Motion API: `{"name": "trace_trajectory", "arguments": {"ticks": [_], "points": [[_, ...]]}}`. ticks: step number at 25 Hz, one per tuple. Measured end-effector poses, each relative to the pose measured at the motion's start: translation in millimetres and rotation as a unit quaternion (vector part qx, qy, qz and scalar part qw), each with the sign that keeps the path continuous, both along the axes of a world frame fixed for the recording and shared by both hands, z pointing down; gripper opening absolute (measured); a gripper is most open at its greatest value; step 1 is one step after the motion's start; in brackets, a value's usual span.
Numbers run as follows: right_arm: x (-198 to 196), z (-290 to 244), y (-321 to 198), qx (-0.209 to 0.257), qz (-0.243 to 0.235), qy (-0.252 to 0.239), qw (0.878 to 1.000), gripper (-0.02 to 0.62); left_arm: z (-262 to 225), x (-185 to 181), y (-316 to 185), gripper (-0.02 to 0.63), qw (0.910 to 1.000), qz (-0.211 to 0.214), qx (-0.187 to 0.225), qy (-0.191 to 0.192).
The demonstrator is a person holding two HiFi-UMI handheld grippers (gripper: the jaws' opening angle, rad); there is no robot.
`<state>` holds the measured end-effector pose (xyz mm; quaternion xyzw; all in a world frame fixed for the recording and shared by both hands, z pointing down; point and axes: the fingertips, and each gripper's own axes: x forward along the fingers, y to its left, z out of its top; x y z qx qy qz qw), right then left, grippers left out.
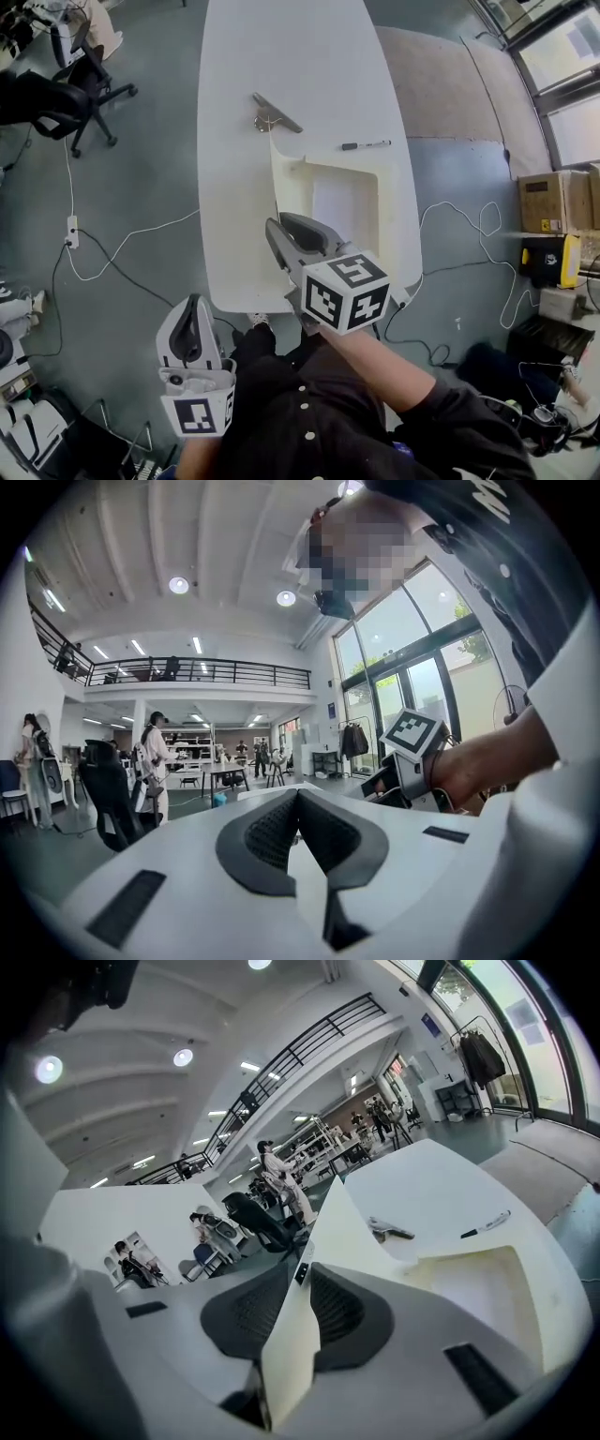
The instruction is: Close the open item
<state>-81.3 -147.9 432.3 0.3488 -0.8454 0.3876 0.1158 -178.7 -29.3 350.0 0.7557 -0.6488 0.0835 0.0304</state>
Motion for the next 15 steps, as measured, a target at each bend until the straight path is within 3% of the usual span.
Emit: {"name": "trace_trajectory", "arguments": {"ticks": [9,15], "points": [[107,13,-10,-0.004,0.039,0.041,0.998,0.067,8,51,-27,0.017,0.9981,0.061,-0.010,0.003],[155,34,-16,-0.051,0.065,-0.012,0.997,0.061,12,92,-46,0.017,0.9948,0.100,-0.017,0.005]]}}
